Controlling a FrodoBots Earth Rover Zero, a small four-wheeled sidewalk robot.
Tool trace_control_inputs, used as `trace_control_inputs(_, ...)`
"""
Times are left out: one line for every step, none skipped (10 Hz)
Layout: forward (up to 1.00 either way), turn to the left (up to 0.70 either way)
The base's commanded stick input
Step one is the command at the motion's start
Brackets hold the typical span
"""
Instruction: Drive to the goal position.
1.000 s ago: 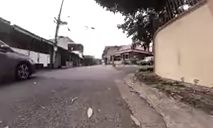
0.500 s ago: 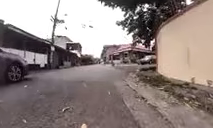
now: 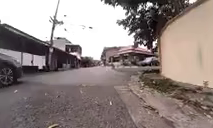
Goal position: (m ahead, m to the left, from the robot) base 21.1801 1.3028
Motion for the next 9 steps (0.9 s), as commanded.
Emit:
trace_control_inputs(0.7,0.01)
trace_control_inputs(0.7,0.01)
trace_control_inputs(0.7,0.01)
trace_control_inputs(0.7,0.01)
trace_control_inputs(0.7,0.01)
trace_control_inputs(0.7,0.01)
trace_control_inputs(0.7,0.01)
trace_control_inputs(0.7,0.01)
trace_control_inputs(0.7,0.01)
